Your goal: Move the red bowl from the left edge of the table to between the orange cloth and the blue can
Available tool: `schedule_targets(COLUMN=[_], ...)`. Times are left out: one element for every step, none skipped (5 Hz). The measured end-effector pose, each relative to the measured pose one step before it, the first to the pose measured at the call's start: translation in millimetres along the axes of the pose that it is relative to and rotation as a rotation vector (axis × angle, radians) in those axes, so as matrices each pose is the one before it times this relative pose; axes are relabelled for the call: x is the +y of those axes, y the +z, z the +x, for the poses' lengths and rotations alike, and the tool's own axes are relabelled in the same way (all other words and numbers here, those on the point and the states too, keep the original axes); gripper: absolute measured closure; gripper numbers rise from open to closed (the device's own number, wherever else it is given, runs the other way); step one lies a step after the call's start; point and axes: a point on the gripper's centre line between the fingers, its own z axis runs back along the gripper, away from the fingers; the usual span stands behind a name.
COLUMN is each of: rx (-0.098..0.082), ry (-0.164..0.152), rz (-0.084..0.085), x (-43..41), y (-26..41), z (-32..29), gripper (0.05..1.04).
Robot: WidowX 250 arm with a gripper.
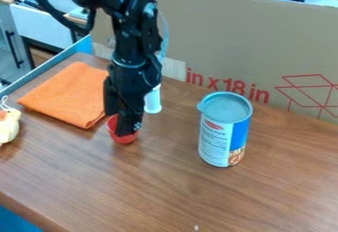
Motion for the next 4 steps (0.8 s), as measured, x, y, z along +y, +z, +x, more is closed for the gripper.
schedule_targets(rx=[-0.0731,0.0022,0.0185,0.0319], ry=[0.0250,0.0237,0.1067,-0.0068], rz=[0.0356,-0.1100,-0.1395,-0.0553], x=[0.31,-25.55,-23.21,-17.94], y=[35.54,28.78,20.86,-0.71], z=[-9.56,0.93,4.24,7.25], gripper=[0.075,0.079,0.079,0.079])
